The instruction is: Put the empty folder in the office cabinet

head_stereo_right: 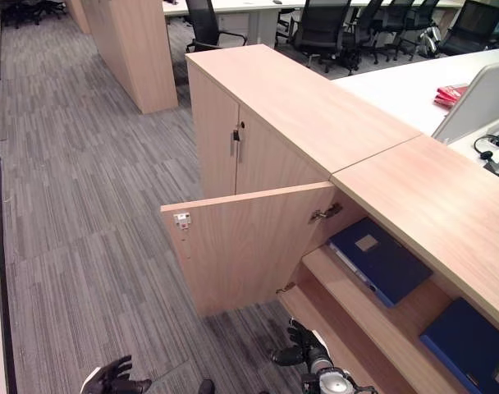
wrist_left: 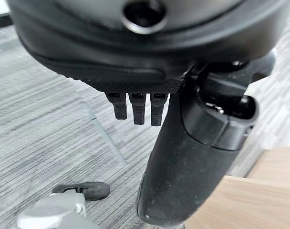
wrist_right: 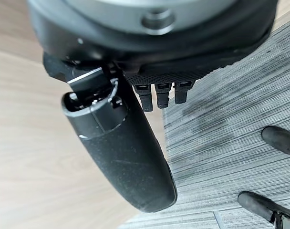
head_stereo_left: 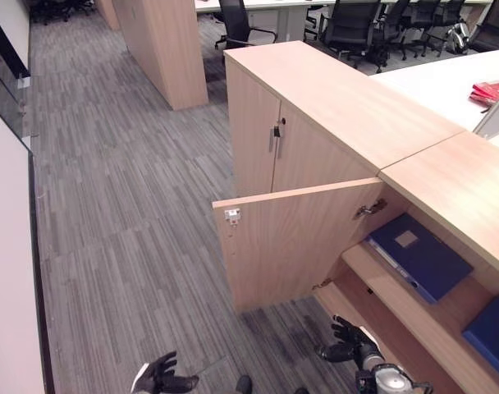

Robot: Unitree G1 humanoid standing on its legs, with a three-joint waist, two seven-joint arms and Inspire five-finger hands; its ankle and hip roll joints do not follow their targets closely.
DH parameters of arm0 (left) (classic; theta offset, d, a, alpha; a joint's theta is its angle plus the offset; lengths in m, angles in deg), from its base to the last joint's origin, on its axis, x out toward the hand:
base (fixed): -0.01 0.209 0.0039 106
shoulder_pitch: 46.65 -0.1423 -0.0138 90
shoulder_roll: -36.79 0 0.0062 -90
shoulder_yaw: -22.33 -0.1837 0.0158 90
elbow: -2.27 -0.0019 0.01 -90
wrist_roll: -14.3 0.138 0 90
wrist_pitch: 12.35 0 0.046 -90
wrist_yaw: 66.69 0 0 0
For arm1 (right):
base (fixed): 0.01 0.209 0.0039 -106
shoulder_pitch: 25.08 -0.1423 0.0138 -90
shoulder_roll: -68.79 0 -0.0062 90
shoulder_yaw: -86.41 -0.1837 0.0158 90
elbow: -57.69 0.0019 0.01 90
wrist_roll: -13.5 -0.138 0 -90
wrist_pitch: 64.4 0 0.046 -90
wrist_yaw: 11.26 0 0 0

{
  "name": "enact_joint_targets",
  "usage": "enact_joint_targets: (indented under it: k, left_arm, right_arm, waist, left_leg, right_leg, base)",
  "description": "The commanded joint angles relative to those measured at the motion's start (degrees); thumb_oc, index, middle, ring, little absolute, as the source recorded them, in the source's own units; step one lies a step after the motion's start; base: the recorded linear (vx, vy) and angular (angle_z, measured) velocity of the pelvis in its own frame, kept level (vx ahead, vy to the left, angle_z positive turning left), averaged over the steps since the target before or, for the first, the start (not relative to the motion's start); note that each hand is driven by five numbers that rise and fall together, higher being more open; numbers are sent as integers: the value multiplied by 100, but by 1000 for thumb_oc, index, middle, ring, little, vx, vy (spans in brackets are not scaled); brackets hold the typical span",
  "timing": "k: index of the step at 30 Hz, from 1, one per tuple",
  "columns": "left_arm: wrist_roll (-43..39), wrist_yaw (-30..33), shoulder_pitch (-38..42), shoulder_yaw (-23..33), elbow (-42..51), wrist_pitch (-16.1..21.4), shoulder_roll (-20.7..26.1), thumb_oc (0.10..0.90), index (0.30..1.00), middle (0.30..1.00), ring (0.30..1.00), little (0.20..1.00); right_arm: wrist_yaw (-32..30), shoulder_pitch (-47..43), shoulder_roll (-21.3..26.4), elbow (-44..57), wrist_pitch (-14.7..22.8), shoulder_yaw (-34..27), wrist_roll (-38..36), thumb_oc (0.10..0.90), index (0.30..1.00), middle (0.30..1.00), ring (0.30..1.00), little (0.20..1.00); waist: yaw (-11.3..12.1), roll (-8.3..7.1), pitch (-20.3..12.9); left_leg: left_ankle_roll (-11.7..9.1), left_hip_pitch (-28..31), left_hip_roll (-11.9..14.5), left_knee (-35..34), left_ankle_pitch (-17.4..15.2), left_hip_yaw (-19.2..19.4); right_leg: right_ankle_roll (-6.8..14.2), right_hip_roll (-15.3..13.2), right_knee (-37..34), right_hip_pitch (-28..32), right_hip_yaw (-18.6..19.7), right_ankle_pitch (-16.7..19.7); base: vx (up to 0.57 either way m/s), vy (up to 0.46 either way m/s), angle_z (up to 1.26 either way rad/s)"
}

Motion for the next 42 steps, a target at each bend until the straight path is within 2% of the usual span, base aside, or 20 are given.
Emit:
enact_joint_targets:
  k: [1, 5, 7, 14, 22, 26, 31, 42]
  left_arm:
    - [-180, 142, 507, 72, 165, 388, 134, 800, 900, 900, 900, 900]
    - [-266, 319, 563, 11, 1035, 545, 127, 800, 900, 900, 900, 900]
    - [-362, 423, 768, 12, 1324, 607, 186, 800, 900, 900, 900, 900]
    - [-670, 610, 1560, 66, 1543, 660, 520, 800, 900, 900, 900, 900]
    - [-851, 716, 2273, 111, 1401, 687, 974, 800, 900, 900, 900, 900]
    - [-855, 681, 2490, -34, 1311, 672, 966, 800, 900, 900, 900, 900]
    - [-669, 568, 2759, -471, 1586, 663, 835, 800, 900, 900, 900, 900]
    - [-555, 124, 2512, -1057, 2607, 671, 559, 800, 900, 900, 900, 900]
  right_arm:
    - [-107, -327, 315, 424, 377, -114, -37, 800, 900, 900, 900, 900]
    - [-184, -139, 246, 88, 335, -121, 164, 800, 900, 900, 900, 900]
    - [-231, -35, 152, -390, 300, -305, 74, 800, 900, 900, 900, 900]
    - [-207, 58, 93, -1035, 238, -418, -86, 800, 900, 900, 900, 900]
    - [-178, -56, 127, -1086, 244, -314, -146, 800, 900, 900, 900, 900]
    - [-156, -59, 145, -1085, 248, -299, -181, 800, 900, 900, 900, 900]
    - [-133, -104, 148, -1023, 243, -269, -171, 800, 900, 900, 900, 900]
    - [-75, -176, 88, -1118, 157, -357, -132, 800, 900, 900, 900, 900]
  waist:
    - [50, -41, -308]
    - [-30, -23, -343]
    - [-179, 31, -374]
    - [-472, 124, -451]
    - [-632, 146, -489]
    - [-702, 140, -504]
    - [-800, 130, -509]
    - [-795, 104, -471]
  left_leg:
    - [-285, 161, 71, -17, -603, 97]
    - [-320, 287, 89, -17, -653, 81]
    - [-339, 370, 108, -17, -685, 114]
    - [-378, 472, 164, -17, -720, 334]
    - [-407, 502, 253, -17, -736, 692]
    - [-410, 535, 244, -17, -746, 674]
    - [-395, 557, 232, -17, -775, 644]
    - [-288, 549, 176, -17, -827, 692]
  right_leg:
    - [467, -177, 281, 185, -3, -707]
    - [473, -187, 98, 363, 10, -657]
    - [461, -182, 82, 415, 46, -682]
    - [471, -171, 50, 429, 204, -661]
    - [527, -133, 50, 322, 413, -582]
    - [532, -138, 50, 353, 430, -577]
    - [536, -155, 54, 386, 426, -574]
    - [575, -235, 329, 258, 462, -596]
  base:
    - [33, -16, 10]
    - [29, -40, -2]
    - [14, -30, -5]
    - [-2, -21, -15]
    - [-7, -14, -29]
    - [14, 2, -8]
    - [2, 3, 1]
    - [8, 48, 1]
